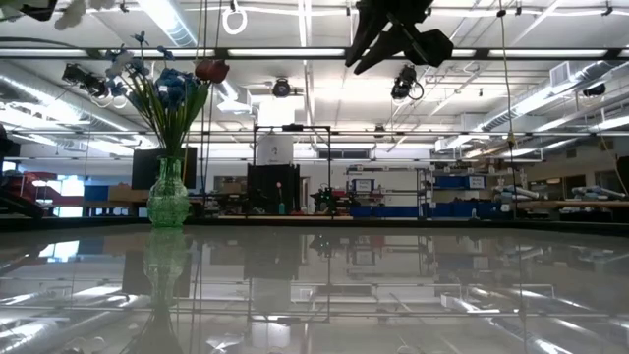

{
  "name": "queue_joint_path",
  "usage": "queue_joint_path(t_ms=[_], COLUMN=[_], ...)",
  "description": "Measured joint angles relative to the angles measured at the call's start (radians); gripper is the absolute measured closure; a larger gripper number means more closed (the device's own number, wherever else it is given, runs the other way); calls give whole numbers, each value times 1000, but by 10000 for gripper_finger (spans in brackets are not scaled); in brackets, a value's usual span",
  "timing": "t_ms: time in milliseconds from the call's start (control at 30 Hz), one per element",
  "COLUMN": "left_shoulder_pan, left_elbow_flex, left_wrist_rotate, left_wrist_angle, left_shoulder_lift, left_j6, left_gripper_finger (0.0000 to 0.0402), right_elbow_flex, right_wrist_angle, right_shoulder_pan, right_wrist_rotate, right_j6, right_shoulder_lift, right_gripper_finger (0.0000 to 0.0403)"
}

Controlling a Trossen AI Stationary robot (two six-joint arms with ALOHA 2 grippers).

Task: Sort flowers into vase by color
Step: Put the black tulip into the red vase

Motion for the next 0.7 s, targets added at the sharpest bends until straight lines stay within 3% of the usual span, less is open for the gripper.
queue_joint_path(t_ms=[267,700], left_shoulder_pan=[0,0], left_elbow_flex=[0,6], left_wrist_rotate=[0,0], left_wrist_angle=[-2,1], left_shoulder_lift=[0,0], left_j6=[2,-86], left_gripper_finger=[373,213], right_elbow_flex=[0,0], right_wrist_angle=[6,6], right_shoulder_pan=[-3,-3], right_wrist_rotate=[0,0], right_j6=[-41,-44], right_shoulder_lift=[0,0], right_gripper_finger=[326,309])
